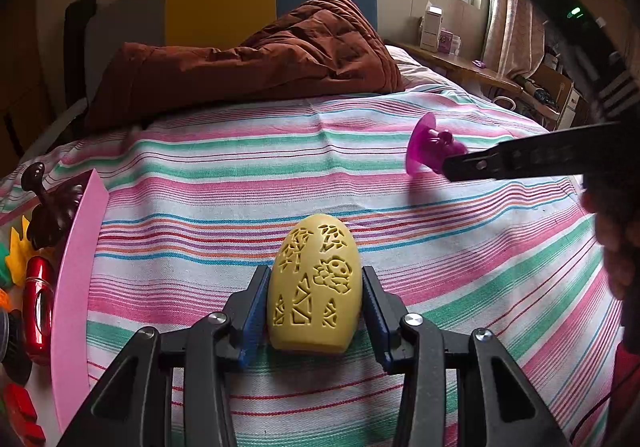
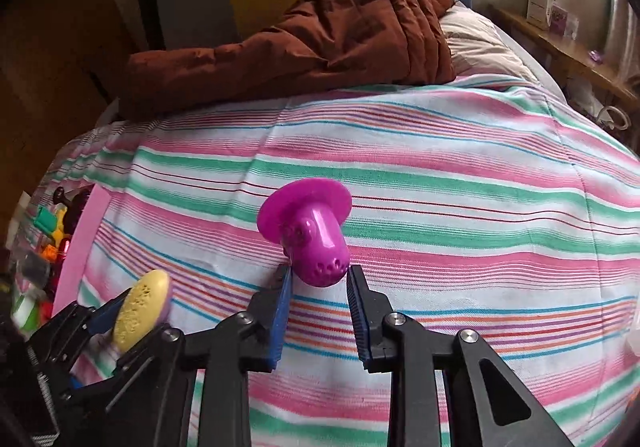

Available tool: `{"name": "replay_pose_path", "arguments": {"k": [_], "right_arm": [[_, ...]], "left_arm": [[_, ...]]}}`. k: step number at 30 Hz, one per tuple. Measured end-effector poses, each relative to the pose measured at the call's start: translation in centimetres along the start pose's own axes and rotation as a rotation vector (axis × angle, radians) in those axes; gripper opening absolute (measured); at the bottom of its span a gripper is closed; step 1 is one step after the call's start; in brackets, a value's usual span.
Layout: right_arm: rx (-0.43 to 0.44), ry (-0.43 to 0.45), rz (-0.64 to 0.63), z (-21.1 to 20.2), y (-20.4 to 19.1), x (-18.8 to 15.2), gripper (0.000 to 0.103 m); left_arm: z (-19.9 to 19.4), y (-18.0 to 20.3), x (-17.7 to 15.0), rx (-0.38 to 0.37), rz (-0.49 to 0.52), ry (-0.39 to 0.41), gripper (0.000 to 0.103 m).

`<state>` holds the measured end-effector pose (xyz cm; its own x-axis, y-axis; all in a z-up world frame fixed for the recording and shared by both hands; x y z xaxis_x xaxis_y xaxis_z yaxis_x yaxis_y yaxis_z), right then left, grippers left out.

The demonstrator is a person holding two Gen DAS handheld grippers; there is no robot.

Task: Organize rigid objects
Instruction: 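Grasp the magenta suction-cup toy with the right tool while the left tool holds the yellow soap, then carry the yellow soap with the left tool while the right tool carries the magenta toy toward the tray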

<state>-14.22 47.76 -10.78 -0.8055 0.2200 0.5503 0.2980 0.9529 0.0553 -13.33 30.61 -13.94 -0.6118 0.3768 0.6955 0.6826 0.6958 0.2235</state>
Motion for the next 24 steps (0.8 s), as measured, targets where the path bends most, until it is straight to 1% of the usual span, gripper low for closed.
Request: {"name": "replay_pose_path", "arguments": {"k": [1,2,5,8,10,11,12,13,16,19,21,22,23,24], "right_arm": [[0.001,0.006,-0.011,-0.5,-0.2,-0.1,0.016],[-0.007,0.012,-0.022,-1.0,-0.3,-0.2,0.014],[-0.040,0.029,-0.058,-1.6,-0.4,-0.7,0.015],[-0.033,0.034,-0.064,-1.1,-0.8,-0.6,0.015],[-0.011,0.049,-0.057,-1.1,-1.3,-0.3,0.025],[-0.018,0.056,-0.058,-1.1,-1.5,0.0,0.042],[-0.032,0.065,-0.063,-1.0,-1.7,0.3,0.056],[-0.042,0.080,-0.066,-0.9,-2.0,0.8,0.058],[-0.075,0.096,-0.056,0.0,-2.4,2.4,0.058],[-0.082,0.075,-0.040,1.9,-2.8,3.6,0.055],[-0.088,0.067,-0.051,3.0,-3.1,4.0,0.045],[-0.094,0.064,-0.059,3.4,-3.3,4.0,0.041],[-0.097,0.062,-0.065,3.7,-3.4,4.0,0.033],[-0.090,0.061,-0.064,3.9,-3.4,4.0,0.034]], "left_arm": [[0.0,0.0,0.0,0.000,0.000,0.000,0.044],[0.0,0.0,0.0,0.001,0.001,0.000,0.044],[0.0,0.0,0.0,0.001,0.002,-0.001,0.044],[0.0,0.0,0.0,0.004,0.003,-0.001,0.044],[0.0,0.0,0.0,0.006,0.006,-0.001,0.044],[0.0,0.0,0.0,0.008,0.007,-0.001,0.044],[0.0,0.0,0.0,0.008,0.007,0.000,0.044],[0.0,0.0,0.0,0.008,0.007,0.000,0.044],[0.0,-0.1,0.0,0.003,0.004,0.002,0.044],[0.0,-0.1,0.0,0.002,0.003,0.003,0.044],[0.0,-0.1,0.0,0.001,0.002,0.004,0.044],[0.0,-0.1,0.0,0.001,0.002,0.004,0.044],[0.0,-0.1,0.0,0.001,0.002,0.004,0.044],[0.1,-0.1,0.0,0.001,0.002,0.004,0.044]]}}
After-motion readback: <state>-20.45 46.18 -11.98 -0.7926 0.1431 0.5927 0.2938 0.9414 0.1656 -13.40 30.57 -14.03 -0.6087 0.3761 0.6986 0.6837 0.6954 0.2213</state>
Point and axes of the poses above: each gripper's, at about its wrist camera, not at the fingertips, and z roughly the way its jaws point, y to its right, x to its top, the point moved 6 cm from there along z, roughly the way its jaws point, and after that the axes turned 15 degrees about -x, right-handed, at the moved point
